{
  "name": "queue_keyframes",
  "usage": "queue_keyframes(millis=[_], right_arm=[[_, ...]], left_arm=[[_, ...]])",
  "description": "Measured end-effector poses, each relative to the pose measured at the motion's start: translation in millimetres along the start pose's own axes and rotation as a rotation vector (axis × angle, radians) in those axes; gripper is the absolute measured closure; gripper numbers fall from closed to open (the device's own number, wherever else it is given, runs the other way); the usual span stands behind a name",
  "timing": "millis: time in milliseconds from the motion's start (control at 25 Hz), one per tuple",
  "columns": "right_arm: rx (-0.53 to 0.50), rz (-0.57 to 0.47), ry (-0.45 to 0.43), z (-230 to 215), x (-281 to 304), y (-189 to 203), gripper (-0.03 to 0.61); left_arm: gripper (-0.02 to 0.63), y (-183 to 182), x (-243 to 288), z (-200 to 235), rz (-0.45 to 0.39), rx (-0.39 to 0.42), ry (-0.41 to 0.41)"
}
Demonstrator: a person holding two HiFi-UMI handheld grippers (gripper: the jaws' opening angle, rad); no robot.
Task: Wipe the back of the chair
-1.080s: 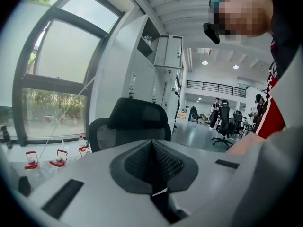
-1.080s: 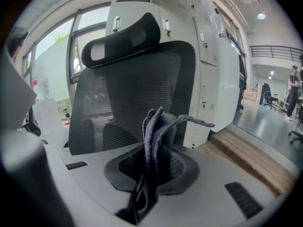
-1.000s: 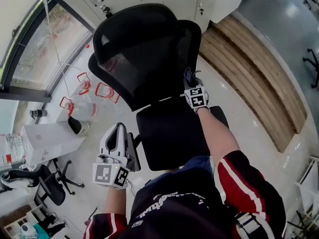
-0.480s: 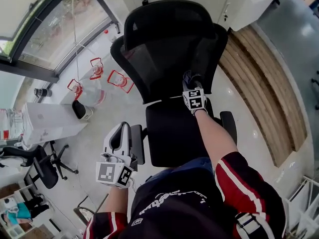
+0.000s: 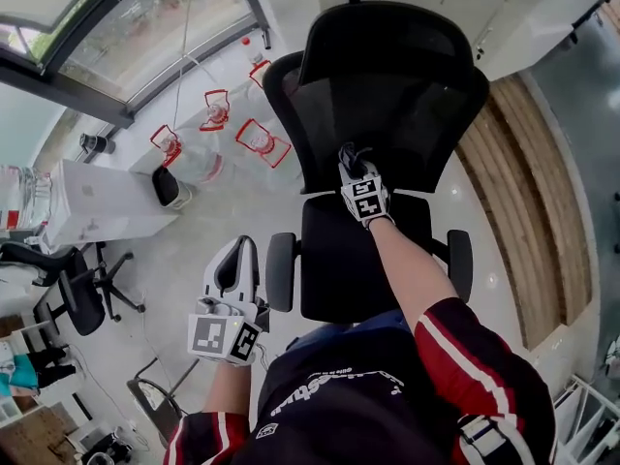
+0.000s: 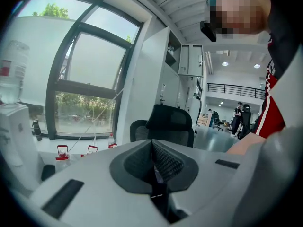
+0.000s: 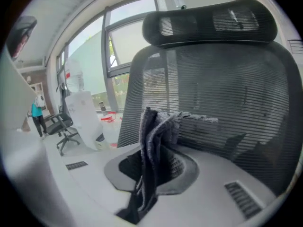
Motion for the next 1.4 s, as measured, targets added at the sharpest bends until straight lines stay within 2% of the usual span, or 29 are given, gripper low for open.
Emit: queue_keyframes(millis=[240, 480, 800, 1080, 1400], right_arm=[[-0.019, -0.028, -0.098, 51.2, 34.6, -34.3, 0.512], [-0.035, -0.036, -0.173, 85.3, 50.9, -49.0, 0.512], [-0.085, -0.063, -0.255, 113.2, 35.7, -75.7, 0.512], [-0.074, -0.127, -0.231, 91.0, -35.9, -103.7, 0.512], [-0.083, -0.17, -0.101, 16.6, -158.2, -110.7, 0.512]], left_arm=[[0.588, -3.6, -19.2, 24.8, -0.018, -0.022, -0.059], [0.588, -10.2, -36.7, 41.3, -0.039, -0.038, -0.098], [0.588, -8.1, -57.1, 57.3, -0.07, -0.093, -0.106], [0.588, -17.6, -46.7, 32.5, -0.096, -0.121, -0.013], [0.588, -32.0, -13.4, -31.7, -0.105, -0.08, 0.115]])
Point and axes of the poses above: the fingertips, and each gripper's own axes: x forward along the fingers, z to its left, y out of its underside, the point moved 5 cm from there along -x, backward along the fingers, and after that the axes turned 15 degrees about -x, right-handed, at the moved point
